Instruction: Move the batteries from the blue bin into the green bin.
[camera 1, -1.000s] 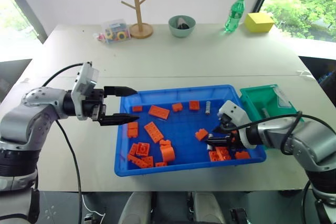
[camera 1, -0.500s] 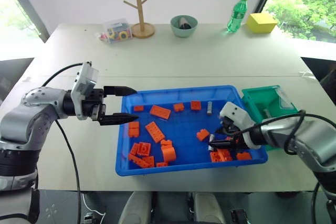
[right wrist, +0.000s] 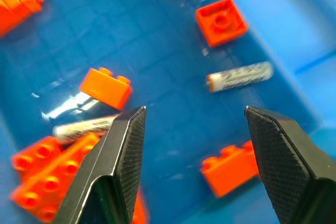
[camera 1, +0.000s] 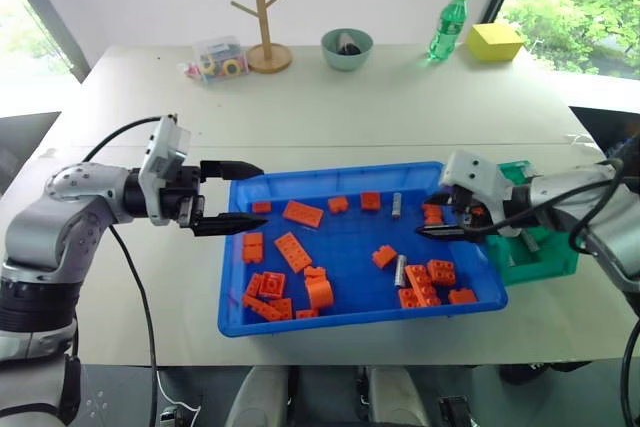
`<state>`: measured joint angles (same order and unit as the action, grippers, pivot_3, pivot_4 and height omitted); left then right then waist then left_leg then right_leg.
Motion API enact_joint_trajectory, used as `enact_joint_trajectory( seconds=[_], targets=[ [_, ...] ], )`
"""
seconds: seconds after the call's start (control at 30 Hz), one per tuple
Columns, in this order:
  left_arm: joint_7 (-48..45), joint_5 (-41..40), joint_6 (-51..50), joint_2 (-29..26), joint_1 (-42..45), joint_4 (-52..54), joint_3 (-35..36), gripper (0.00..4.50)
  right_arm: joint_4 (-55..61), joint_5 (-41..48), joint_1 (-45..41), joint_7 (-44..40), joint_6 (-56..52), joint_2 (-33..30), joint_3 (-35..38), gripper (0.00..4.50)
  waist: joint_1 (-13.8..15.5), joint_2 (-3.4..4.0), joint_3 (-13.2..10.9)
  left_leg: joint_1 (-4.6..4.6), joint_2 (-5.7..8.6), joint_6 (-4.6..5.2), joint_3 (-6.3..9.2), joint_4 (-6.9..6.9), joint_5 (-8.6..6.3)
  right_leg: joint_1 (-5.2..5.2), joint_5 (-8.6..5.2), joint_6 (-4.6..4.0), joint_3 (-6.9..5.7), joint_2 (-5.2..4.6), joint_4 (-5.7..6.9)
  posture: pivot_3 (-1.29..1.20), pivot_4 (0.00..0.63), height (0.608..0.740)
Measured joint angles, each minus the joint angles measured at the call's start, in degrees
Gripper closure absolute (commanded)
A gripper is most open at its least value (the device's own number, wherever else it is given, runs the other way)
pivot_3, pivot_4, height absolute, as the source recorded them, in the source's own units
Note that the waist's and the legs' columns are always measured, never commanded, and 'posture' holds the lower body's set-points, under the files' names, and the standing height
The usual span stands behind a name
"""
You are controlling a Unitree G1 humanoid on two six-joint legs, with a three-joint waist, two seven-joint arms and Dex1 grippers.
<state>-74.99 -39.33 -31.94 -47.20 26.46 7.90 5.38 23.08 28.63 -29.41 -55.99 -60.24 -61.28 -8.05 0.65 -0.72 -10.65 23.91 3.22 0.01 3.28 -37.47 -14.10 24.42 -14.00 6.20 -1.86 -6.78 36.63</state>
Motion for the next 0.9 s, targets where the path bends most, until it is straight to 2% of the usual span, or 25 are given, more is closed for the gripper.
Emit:
enact_joint_trajectory(
  seconds=[0.07, 0.1, 0.17, 0.33, 0.4, 0.6, 0.9],
  targets=[
    [0.0, 0.0, 0.0, 0.0, -0.4, 0.0, 0.0, 0.0, 2.6, 1.8, 1.3, 0.1, -1.9, 0.1, 0.7, 1.45, 0.1, 0.0, 0.0, 0.03, 0.0, 0.01, 0.02, 0.0, -0.01, 0.01, 0.0, 0.0, 0.0, -0.01, -0.01, 0.0, 0.15, 0.703],
    [0.0, 0.0, 0.0, 0.0, -0.5, 0.0, 0.0, 0.0, 3.6, 0.8, 2.9, 0.0, 0.5, -0.2, 0.5, 1.45, 0.1, 0.0, 0.0, 0.05, 0.0, 0.01, 0.03, -0.01, -0.01, 0.01, 0.0, 0.0, 0.0, -0.01, -0.02, 0.0, 0.15, 0.703],
    [0.0, 0.0, 0.1, 0.0, -0.9, 0.0, 0.1, 0.0, 3.7, -4.4, 6.2, -0.2, 9.9, -1.0, -1.5, 1.45, 0.1, 0.0, 0.0, 0.06, 0.05, 0.01, -0.03, -0.03, -0.01, 0.01, 0.01, 0.01, -0.02, 0.02, -0.03, 0.0, 0.15, 0.703],
    [0.0, 0.0, 0.2, 0.3, -0.7, 0.0, 0.0, 0.0, 1.2, -10.2, 5.9, -2.6, 23.2, -0.1, -2.8, 1.45, -0.4, 0.01, 0.0, 0.06, 0.03, 0.01, -0.06, -0.21, -0.01, 0.0, 0.02, 0.04, 0.0, 0.05, 0.01, 0.0, 0.15, 0.703],
    [0.0, 0.1, 0.2, 0.3, -0.7, 0.0, 0.0, 0.0, -0.6, -14.3, 6.0, -5.1, 32.8, -0.6, -4.0, 1.45, -0.4, 0.01, 0.0, 0.06, 0.03, 0.01, -0.06, -0.22, -0.01, -0.01, 0.02, 0.05, -0.01, 0.07, 0.02, 0.0, 0.15, 0.703],
    [0.2, 0.1, 0.3, 0.3, -0.4, 0.0, 0.0, 0.0, -12.3, -26.3, 5.1, -8.3, 58.8, 1.2, -8.5, 1.45, -0.4, 0.02, 0.0, 0.07, 0.04, 0.03, -0.09, -0.35, -0.02, -0.05, 0.03, 0.06, 0.0, 0.08, 0.04, 0.0, 0.15, 0.703],
    [0.7, 0.1, 0.3, 0.3, -0.2, 0.0, 0.1, 0.0, -24.5, -33.1, 0.9, -13.2, 85.8, 3.9, -11.4, 1.45, -0.5, 0.02, 0.0, 0.03, 0.04, 0.04, -0.09, -0.49, -0.03, -0.04, 0.03, 0.06, 0.01, 0.08, 0.32, 0.0, 0.15, 0.703]
  ],
)
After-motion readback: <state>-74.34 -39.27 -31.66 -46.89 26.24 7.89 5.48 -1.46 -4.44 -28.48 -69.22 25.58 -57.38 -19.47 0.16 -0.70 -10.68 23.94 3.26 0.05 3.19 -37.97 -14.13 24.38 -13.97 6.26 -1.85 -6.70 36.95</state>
